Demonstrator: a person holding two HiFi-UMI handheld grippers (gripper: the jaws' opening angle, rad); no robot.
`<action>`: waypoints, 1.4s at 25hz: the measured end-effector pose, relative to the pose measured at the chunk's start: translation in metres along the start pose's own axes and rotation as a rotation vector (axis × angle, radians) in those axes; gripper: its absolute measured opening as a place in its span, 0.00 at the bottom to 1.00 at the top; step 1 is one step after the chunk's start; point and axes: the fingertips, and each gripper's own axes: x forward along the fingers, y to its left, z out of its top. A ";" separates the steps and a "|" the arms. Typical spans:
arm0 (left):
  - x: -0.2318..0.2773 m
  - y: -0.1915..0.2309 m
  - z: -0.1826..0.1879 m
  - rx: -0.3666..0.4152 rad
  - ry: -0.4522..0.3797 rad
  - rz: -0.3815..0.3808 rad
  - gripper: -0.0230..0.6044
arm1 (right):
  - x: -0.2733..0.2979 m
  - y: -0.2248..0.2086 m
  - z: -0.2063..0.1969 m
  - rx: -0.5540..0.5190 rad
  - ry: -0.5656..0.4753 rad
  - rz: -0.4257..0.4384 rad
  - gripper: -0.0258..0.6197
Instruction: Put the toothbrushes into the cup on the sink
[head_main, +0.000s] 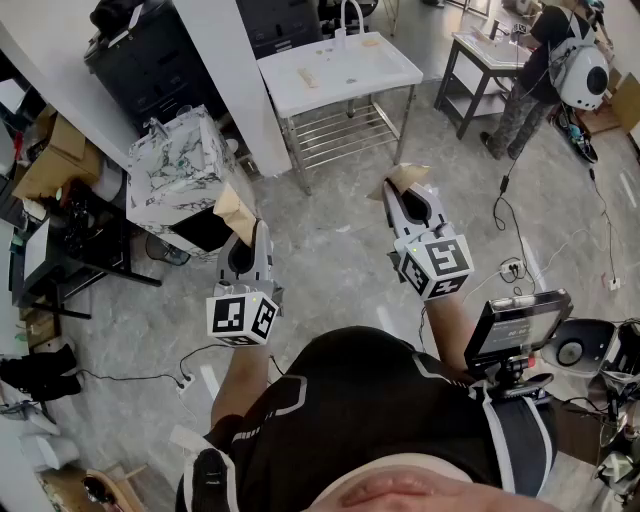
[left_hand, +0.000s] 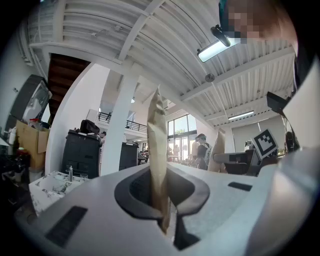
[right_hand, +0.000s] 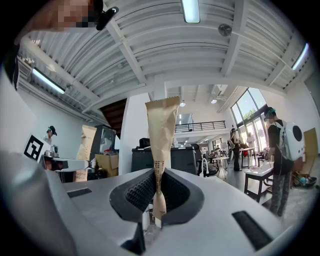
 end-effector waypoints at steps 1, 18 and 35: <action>0.000 0.001 0.000 -0.002 0.001 0.001 0.08 | 0.001 0.000 0.001 0.000 -0.003 -0.001 0.09; -0.004 -0.004 -0.003 0.002 0.012 -0.010 0.08 | 0.004 0.004 0.006 0.018 -0.016 0.018 0.09; -0.028 0.014 0.004 0.010 0.001 -0.008 0.08 | 0.015 0.038 0.010 0.020 -0.014 0.054 0.10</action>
